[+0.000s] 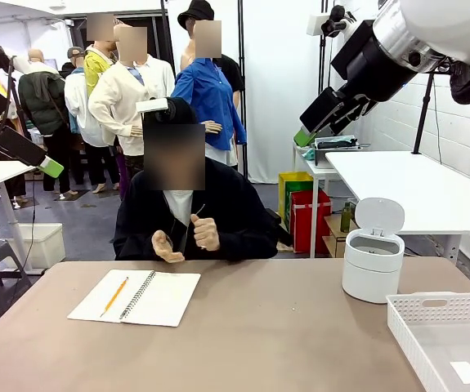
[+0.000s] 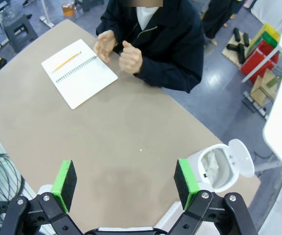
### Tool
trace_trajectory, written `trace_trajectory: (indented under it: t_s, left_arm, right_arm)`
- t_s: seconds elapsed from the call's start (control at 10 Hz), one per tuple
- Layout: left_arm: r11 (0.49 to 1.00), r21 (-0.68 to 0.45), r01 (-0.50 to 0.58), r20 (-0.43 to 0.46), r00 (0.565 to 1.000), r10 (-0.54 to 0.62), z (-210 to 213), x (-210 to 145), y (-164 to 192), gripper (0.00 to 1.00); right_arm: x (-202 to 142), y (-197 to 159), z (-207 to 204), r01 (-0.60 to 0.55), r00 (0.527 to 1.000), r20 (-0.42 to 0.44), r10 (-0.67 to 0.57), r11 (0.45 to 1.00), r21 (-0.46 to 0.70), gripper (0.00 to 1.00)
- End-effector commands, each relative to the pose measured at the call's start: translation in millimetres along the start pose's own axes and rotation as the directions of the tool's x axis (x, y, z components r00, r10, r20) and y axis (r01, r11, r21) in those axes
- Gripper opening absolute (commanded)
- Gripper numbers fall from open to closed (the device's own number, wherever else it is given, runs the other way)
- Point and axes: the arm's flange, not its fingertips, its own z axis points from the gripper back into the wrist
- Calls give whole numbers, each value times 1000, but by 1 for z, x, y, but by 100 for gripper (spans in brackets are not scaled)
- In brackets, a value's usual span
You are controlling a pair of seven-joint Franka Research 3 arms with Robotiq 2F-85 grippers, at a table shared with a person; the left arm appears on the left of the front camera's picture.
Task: Sort the paper based on its condition.
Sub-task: If a person hands you a paper, place it in the Organizing basket , and if it's crumpled, put it in the Trash can.
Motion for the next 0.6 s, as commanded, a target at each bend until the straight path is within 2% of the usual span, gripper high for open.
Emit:
trace_trajectory:
  t_s: [0.0, 0.5]
  left_arm:
    - [1000, 0, 0, 0, 1000, 0, 0, 0, 0, 100]
    - [1000, 0, 0, 0, 1000, 0, 0, 0, 0, 100]
  right_arm:
    - [0, 0, 0, 2, 1000, -1, -2, 1000, 1, 100]
    - [0, 0, 0, 2, 1000, -1, -2, 1000, 1, 100]
